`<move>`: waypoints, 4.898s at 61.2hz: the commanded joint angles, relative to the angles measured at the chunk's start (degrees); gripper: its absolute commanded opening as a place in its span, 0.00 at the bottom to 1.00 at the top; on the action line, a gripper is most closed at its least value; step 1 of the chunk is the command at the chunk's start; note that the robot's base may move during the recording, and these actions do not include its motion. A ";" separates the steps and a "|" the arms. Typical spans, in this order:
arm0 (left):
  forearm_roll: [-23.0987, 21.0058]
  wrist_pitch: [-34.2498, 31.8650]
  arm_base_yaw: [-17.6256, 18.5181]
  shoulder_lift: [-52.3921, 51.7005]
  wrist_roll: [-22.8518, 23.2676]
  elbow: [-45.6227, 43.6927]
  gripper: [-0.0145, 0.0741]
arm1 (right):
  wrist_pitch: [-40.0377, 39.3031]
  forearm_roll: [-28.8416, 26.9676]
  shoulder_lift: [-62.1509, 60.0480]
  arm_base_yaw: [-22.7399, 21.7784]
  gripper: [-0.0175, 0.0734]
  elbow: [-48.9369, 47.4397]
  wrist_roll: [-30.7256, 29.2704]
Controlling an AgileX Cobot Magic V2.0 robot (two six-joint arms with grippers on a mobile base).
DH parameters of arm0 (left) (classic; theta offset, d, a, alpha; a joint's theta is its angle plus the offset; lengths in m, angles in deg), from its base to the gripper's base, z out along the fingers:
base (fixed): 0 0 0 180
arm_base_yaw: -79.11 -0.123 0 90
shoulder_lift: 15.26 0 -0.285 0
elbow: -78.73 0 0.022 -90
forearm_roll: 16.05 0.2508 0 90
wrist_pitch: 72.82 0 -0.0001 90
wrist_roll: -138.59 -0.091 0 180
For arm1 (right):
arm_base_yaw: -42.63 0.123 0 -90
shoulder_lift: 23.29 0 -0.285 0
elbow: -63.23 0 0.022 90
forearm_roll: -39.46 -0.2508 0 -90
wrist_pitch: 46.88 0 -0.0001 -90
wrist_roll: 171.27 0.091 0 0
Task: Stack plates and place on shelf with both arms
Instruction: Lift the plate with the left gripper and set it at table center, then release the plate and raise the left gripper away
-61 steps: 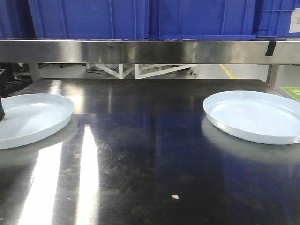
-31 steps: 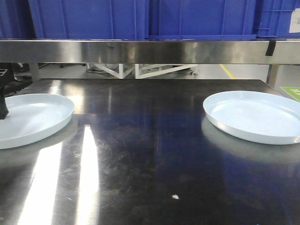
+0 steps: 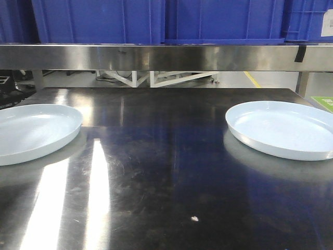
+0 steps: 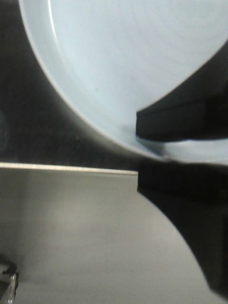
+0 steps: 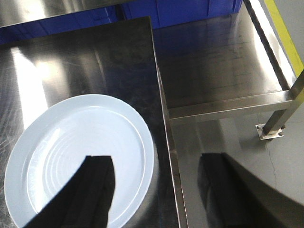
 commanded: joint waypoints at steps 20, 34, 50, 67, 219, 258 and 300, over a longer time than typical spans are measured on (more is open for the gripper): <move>-7.01 8.47 -0.03 -3.92 -1.14 -12.18 0.26 | -4.17 0.50 -0.54 -0.01 0.74 -2.23 -0.40; -17.29 11.40 1.01 -4.51 -6.09 -16.83 0.26 | -4.36 0.50 -0.02 -0.01 0.74 -2.23 -0.40; -18.06 9.86 8.25 -4.51 -6.09 -16.83 0.26 | -4.24 0.48 1.58 -0.01 0.74 -2.23 -0.40; -17.93 6.12 17.93 -4.03 -6.09 -16.83 0.26 | -4.35 0.44 1.78 -0.01 0.74 -2.23 -0.40; -14.87 -15.15 0.89 -45.68 -5.54 8.53 0.27 | -5.17 -0.50 1.78 -0.01 0.74 -2.23 -0.40; -14.64 -28.02 4.71 -62.44 -6.03 39.11 0.26 | -5.17 -0.50 1.78 -0.01 0.74 -2.23 -0.40; -14.64 -28.22 4.71 -62.44 -6.03 39.90 0.26 | -4.55 -0.50 1.78 -0.01 0.25 -2.23 -0.40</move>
